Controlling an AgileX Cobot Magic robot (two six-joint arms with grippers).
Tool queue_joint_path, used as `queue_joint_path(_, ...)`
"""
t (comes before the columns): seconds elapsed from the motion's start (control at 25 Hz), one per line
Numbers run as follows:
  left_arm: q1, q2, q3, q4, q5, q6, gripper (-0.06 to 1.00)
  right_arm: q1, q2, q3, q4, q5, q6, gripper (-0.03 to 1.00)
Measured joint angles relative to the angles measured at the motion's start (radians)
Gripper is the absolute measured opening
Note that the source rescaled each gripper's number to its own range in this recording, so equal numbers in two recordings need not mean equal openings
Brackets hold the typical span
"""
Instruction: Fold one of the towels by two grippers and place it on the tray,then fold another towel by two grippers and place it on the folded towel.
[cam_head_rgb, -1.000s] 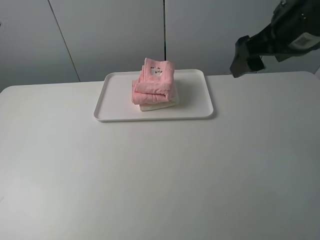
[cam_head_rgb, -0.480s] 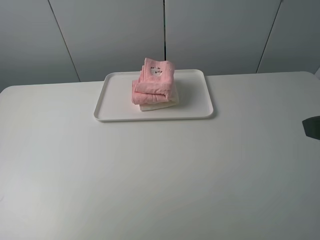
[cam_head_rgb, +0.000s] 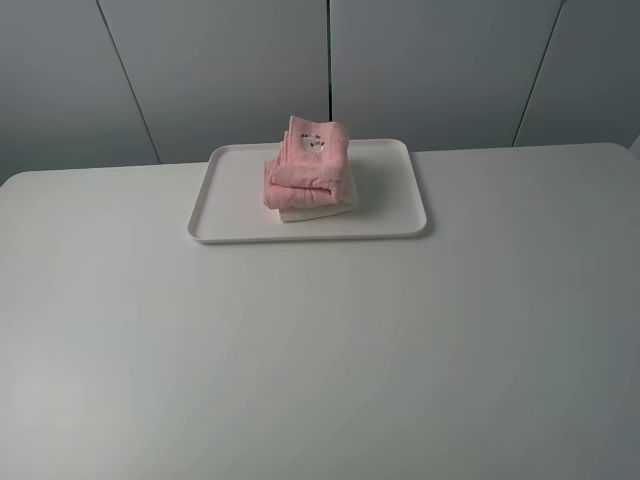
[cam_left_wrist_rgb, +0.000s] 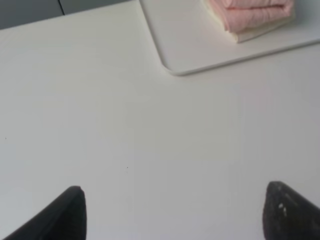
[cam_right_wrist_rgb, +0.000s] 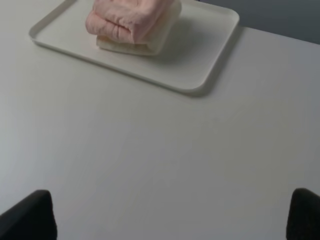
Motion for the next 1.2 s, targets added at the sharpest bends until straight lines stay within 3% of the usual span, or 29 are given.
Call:
queue_joint_path(0.24,0.0,-0.167,0.066,-0.005,-0.002,0.002,0.91,0.0,-0.093,0.053,0.103,0.01,-0.083,1.0)
queue_joint_path(0.44,0.0,-0.178,0.134,-0.044,-0.016,0.002,0.91,0.0,-0.132,0.053,0.118,0.006,-0.095,1.0)
queue_joint_path(0.96,0.005,-0.178,0.14,-0.055,-0.031,0.006,0.91,-0.033,-0.136,0.054,0.12,0.004,-0.095,1.0)
queue_joint_path(1.08,0.063,-0.178,0.14,-0.055,-0.031,0.004,0.91,-0.118,-0.136,0.054,0.12,0.004,-0.095,1.0)
queue_joint_path(1.2,0.177,-0.178,0.14,-0.055,-0.031,0.002,0.91,-0.208,-0.136,0.054,0.12,0.004,-0.092,1.0)
